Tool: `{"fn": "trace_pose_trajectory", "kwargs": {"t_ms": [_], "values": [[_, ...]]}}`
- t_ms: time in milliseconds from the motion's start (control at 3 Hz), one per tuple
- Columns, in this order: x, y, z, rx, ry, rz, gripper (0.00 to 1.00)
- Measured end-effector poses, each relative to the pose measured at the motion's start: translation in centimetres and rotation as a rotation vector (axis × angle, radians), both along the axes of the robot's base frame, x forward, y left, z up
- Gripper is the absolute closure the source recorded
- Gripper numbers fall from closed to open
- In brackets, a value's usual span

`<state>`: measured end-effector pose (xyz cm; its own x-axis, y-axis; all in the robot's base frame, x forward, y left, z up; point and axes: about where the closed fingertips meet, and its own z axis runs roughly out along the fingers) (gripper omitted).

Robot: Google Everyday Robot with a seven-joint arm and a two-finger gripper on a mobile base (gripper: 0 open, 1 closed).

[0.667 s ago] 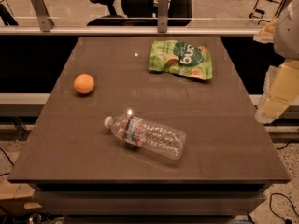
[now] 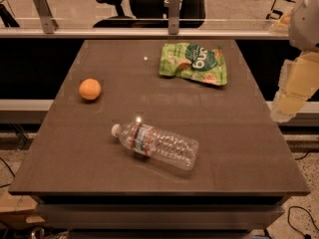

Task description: Pick green rice chip bag

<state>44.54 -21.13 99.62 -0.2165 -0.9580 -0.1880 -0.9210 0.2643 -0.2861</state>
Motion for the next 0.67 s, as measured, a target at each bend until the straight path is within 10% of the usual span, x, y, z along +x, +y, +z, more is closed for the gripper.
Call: {"fn": "trace_pose_trajectory", "kwargs": {"t_ms": [667], "values": [[3.3, 0.0, 0.3, 0.029, -0.043, -0.026, 0.0]]}}
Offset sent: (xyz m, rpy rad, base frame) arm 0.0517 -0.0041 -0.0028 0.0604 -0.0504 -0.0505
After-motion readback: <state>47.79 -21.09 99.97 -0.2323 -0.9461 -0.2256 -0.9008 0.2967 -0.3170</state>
